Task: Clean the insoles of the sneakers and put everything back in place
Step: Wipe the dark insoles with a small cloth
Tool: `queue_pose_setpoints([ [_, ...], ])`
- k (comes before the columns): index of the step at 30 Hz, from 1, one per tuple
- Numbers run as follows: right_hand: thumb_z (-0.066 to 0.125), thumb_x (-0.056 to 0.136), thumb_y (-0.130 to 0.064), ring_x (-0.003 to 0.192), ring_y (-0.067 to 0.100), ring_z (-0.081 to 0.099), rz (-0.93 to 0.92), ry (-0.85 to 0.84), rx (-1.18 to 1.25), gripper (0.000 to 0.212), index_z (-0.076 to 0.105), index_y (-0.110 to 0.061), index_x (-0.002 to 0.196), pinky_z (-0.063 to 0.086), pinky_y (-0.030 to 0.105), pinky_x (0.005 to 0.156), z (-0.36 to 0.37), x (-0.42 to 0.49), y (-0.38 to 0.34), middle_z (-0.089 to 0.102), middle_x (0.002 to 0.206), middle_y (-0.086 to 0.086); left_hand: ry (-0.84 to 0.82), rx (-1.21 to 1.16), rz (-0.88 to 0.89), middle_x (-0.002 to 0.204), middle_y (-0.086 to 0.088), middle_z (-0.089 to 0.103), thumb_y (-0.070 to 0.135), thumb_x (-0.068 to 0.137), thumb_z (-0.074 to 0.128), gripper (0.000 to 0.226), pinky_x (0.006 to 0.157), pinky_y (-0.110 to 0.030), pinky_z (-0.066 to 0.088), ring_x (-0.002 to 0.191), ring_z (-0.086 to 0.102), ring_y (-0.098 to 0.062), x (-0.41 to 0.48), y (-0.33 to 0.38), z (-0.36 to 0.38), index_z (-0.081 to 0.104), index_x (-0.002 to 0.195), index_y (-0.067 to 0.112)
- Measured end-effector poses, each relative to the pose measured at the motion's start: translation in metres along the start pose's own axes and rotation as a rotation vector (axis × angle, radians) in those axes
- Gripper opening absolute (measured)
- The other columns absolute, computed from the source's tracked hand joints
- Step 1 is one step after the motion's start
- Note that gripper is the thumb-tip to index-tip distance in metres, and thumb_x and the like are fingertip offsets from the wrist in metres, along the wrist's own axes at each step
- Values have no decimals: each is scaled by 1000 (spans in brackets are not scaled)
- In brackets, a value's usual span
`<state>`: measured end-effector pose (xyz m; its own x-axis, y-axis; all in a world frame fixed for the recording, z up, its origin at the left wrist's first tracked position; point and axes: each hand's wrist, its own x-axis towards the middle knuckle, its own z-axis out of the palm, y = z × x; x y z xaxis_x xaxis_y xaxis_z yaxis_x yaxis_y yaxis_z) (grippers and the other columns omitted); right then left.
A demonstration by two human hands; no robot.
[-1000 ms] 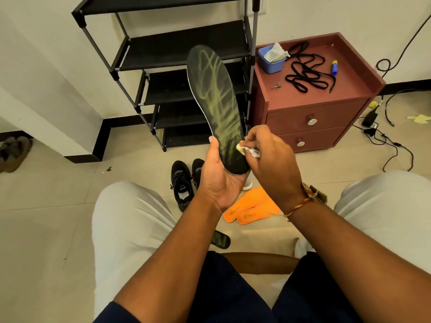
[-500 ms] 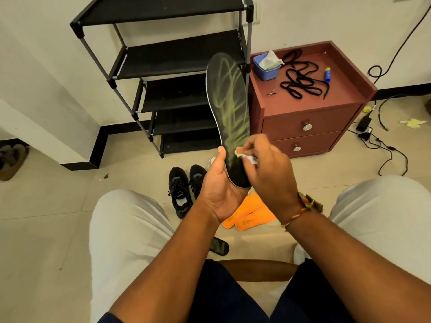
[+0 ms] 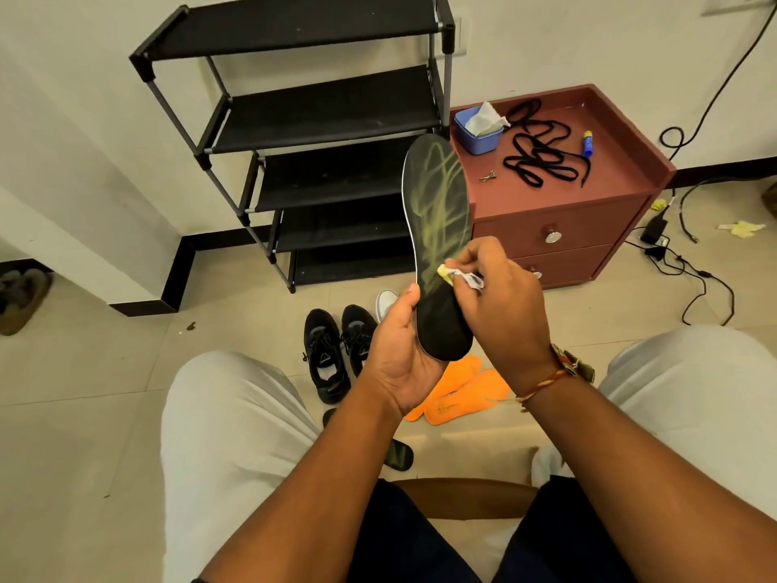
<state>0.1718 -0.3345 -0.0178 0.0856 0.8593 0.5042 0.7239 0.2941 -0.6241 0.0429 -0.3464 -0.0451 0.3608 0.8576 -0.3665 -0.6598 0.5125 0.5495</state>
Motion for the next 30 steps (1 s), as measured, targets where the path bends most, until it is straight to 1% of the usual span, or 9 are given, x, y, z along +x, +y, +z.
queue_pose_setpoints([
  [3,65,94,-16,83,19,65,-48,-36,-20,6,65,-16,101,55,41,70,1,-4,2,70,89,0,-21,4,59,149,-22,49,32,105,37,49,122,-51,27,141,43,-36,2,3,-2,46,146,7],
  [6,65,93,-7,96,15,63,-108,-42,6,13,72,-9,103,51,23,88,3,-7,2,69,103,3,-35,-14,96,140,-24,51,25,103,36,41,122,-54,22,133,46,-37,4,6,-4,48,140,12],
  [9,63,95,-7,99,18,62,-119,-82,13,17,73,-8,109,48,21,88,7,-12,-5,67,108,4,-69,-54,119,126,-20,59,21,95,38,40,121,-52,25,119,55,-33,2,10,-4,49,133,14],
  [12,64,94,-5,101,22,60,-135,-115,-51,23,74,-13,112,43,19,89,11,-17,-8,69,111,1,-89,-43,106,126,-20,58,24,93,39,49,115,-49,33,115,57,-32,-1,14,-4,47,139,11],
  [15,64,94,-8,101,22,62,-133,-134,-14,22,75,-14,111,53,31,88,11,-18,-8,68,111,1,-46,-10,62,129,-20,57,37,102,32,56,117,-46,32,121,56,-31,-3,15,0,49,142,3],
  [17,66,92,-6,98,23,63,-167,-139,22,20,76,-12,108,55,38,83,11,-21,-12,68,108,2,-5,-12,25,130,-14,64,54,105,27,66,110,-40,44,120,62,-26,-4,16,1,67,127,6],
  [19,66,90,-3,97,23,64,-208,-152,46,21,77,-11,106,54,38,82,12,-28,-20,69,105,4,4,-15,-22,130,-8,68,70,99,24,80,100,-37,52,118,66,-22,-6,18,3,73,122,10],
  [23,64,87,-5,96,22,62,-270,-190,4,22,77,-11,103,47,25,85,8,-30,-25,70,105,3,-3,-7,-40,130,-6,68,74,96,23,83,102,-37,50,117,67,-22,-7,18,2,62,132,11],
  [30,68,88,-5,96,25,63,-141,-72,-114,18,77,-10,103,48,28,86,-4,-5,-5,71,105,4,-10,84,-20,146,-15,55,67,99,28,76,121,-51,29,138,49,-31,-3,8,-3,50,146,12],
])
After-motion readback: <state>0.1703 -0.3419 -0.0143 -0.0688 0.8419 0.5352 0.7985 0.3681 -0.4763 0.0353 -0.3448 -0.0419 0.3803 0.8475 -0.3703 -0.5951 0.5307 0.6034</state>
